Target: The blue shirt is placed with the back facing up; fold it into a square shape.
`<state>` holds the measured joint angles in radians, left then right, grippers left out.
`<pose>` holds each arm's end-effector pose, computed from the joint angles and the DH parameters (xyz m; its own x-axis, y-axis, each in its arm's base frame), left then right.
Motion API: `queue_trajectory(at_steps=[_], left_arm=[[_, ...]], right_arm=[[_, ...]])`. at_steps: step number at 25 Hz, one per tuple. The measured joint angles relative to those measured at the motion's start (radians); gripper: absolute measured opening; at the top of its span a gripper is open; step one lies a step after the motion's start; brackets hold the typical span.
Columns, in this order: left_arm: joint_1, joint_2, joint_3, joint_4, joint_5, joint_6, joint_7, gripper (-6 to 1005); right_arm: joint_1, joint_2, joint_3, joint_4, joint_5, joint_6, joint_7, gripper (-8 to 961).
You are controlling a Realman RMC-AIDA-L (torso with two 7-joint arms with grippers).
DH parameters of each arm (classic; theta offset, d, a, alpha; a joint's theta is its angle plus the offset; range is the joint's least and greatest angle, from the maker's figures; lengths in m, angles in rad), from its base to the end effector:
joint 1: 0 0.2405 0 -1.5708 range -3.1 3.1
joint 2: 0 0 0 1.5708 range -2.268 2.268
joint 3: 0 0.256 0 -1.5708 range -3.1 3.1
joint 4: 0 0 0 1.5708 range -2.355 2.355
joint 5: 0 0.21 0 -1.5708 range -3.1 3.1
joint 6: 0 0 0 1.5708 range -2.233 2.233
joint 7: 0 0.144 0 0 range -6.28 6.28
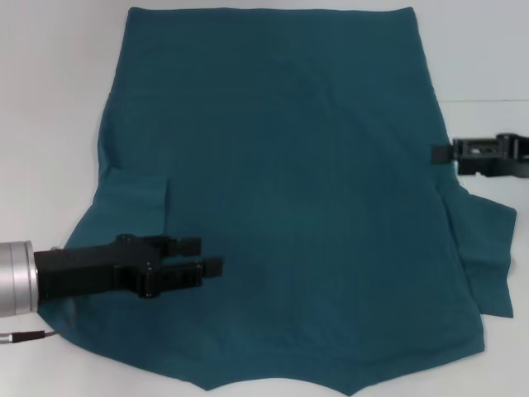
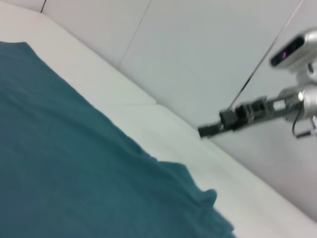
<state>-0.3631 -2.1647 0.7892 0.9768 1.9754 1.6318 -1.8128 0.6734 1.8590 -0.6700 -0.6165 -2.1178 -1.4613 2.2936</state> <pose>-0.2555 0.2992 0.0091 0.6306 0.5859 0.5090 0.6790 -0.7341 0.0038 0.2707 0.3939 0.0828 0.2965 -0.8342 -0.4650 -0.9407 -0.3391 0.0086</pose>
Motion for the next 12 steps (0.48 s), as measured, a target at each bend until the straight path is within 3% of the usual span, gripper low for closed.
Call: queue_trajectory(at_steps=[3,4,8,12], left_arm=[[-0.006,0.001,-0.007,-0.034,-0.033,-0.001,-0.026,632],[-0.009,0.003,-0.017,-0.041,-0.042,-0.004,-0.040,632],[-0.016,0.004,-0.065,-0.048,-0.055,-0.013,-0.062,632],[-0.025,0.004,-0.081,-0.068,-0.057,-0.024,-0.061,632]], right_arm=[[-0.012,-0.028,-0.024,-0.006,-0.049,-0.042,0.031,828],[-0.011,-0.047,-0.025,-0.007,-0.113,-0.091,0.066,828],[-0.018,-0.066,-0.018,-0.026,-0.172,-0.140,0.127,826],[-0.055,-0.071,0.001,-0.055,-0.189,-0.142,0.190,824]])
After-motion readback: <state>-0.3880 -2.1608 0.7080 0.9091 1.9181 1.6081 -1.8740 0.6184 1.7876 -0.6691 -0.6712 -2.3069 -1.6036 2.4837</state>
